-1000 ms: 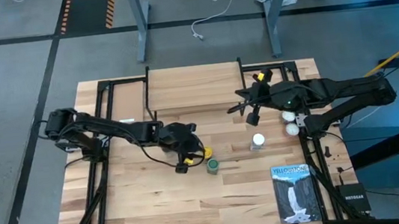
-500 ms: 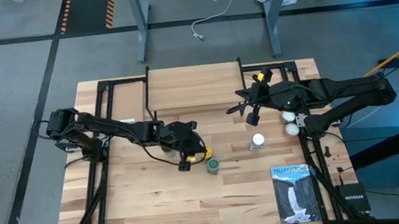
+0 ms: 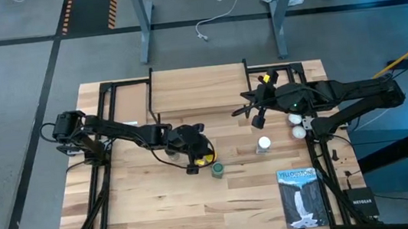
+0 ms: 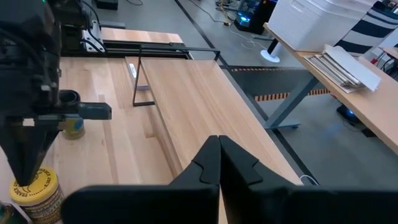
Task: Shelf spices
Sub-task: Put the black seasoning bottle on the shelf
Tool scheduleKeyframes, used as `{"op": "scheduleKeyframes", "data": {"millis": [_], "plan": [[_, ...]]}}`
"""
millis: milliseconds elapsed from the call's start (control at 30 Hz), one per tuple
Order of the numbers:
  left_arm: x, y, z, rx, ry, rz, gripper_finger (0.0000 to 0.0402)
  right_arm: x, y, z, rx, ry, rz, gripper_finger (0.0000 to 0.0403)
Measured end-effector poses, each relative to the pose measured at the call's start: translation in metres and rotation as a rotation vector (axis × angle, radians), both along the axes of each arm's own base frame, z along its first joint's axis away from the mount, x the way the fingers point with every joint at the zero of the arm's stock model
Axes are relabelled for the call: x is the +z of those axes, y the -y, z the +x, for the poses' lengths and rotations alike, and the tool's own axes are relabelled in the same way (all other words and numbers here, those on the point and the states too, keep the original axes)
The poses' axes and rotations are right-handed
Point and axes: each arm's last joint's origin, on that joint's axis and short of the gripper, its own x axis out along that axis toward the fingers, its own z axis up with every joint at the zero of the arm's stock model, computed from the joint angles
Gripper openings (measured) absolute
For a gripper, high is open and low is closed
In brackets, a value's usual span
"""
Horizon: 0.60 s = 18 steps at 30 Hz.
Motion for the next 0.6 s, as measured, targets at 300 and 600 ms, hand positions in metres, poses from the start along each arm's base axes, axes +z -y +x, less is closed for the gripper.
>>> {"op": "scheduleKeyframes", "data": {"millis": [300, 600], "plan": [[-0.017, -0.004, 0.003, 0.025, -0.098, -0.017, 0.0000, 0.000, 0.000, 0.000, 0.000, 0.000, 0.000, 0.0001], [-0.017, -0.003, 0.007, -0.008, -0.086, -0.039, 0.0000, 0.000, 0.000, 0.000, -0.006, 0.003, 0.011, 0.0001]]}}
